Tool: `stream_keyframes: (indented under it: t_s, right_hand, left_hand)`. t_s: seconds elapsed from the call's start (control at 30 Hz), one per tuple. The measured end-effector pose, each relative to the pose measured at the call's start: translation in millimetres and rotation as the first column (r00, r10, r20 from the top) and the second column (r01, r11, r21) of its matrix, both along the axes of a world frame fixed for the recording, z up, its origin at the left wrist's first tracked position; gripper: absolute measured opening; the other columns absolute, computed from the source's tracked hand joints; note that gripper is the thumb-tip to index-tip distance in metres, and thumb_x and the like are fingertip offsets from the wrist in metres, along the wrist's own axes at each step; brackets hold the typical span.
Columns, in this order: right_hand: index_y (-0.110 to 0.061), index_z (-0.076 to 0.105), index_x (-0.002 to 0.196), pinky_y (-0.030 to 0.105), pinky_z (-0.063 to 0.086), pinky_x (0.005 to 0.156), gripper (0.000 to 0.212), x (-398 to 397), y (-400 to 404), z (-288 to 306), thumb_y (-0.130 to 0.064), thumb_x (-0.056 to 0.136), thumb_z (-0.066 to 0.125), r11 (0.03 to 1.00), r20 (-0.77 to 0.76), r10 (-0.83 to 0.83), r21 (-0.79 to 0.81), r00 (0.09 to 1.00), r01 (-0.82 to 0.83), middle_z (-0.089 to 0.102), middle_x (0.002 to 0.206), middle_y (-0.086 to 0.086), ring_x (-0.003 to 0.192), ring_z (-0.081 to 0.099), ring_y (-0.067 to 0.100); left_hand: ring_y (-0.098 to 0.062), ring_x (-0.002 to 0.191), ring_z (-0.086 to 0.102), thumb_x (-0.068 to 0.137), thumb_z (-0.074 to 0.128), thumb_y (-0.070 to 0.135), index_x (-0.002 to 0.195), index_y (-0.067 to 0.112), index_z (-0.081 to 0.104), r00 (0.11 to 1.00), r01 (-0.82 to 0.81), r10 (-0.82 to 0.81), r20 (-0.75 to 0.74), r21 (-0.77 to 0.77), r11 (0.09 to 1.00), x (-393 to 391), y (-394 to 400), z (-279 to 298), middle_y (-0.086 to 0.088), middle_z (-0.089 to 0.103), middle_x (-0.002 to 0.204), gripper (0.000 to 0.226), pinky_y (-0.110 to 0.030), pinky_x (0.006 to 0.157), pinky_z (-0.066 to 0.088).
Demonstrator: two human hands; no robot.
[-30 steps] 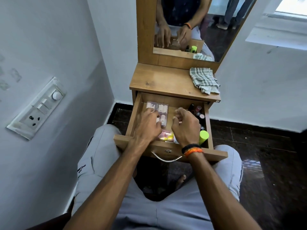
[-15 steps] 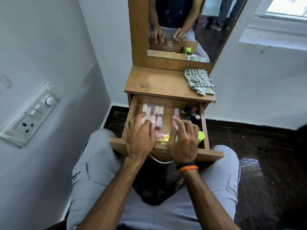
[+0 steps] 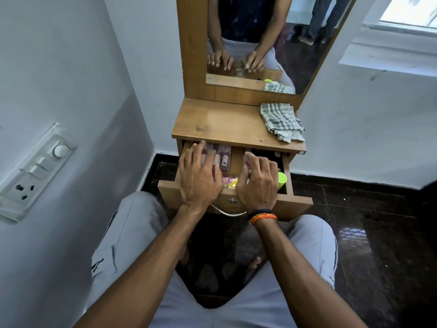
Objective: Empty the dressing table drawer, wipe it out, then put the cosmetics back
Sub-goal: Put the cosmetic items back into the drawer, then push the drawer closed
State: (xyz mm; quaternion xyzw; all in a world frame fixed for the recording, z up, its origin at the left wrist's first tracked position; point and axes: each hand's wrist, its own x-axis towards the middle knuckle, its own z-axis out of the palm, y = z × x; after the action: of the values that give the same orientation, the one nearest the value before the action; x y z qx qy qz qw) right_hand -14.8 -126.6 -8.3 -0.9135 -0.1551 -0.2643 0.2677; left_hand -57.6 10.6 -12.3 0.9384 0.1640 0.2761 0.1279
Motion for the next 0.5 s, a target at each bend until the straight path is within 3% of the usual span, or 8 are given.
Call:
stream_keyframes:
  t_s: [0.2, 0.5]
  right_hand:
    - [-0.016, 0.062, 0.121, 0.040, 0.045, 0.087, 0.037, 33.4, 10.9, -0.7, -0.018, 0.085, 0.060, 0.998, 0.035, -0.037, -0.044, 0.999, 0.038, 0.062, 0.110, 0.007, 0.101, 0.051, 0.026]
    - [-0.017, 0.060, 0.124, 0.042, 0.043, 0.090, 0.037, 60.5, 19.8, 3.6, -0.019, 0.087, 0.058, 0.997, -0.020, -0.031, -0.069, 0.999, 0.030, 0.061, 0.112, 0.009, 0.105, 0.051, 0.028]
  left_hand:
    - [-0.028, 0.147, 0.030, 0.093, 0.049, 0.037, 0.140, 0.017, 0.053, 1.000, 0.019, -0.019, -0.011, 0.052, 0.998, 33.1, 10.3, 0.4, -0.012, 0.038, 0.157, 0.051, -0.049, 0.120, 0.022]
    - [-0.030, 0.143, 0.036, 0.093, 0.049, 0.037, 0.140, 0.015, 0.052, 0.999, 0.040, -0.040, -0.032, 0.023, 0.999, 60.3, 18.2, 4.3, -0.013, 0.046, 0.151, 0.052, -0.048, 0.119, 0.025]
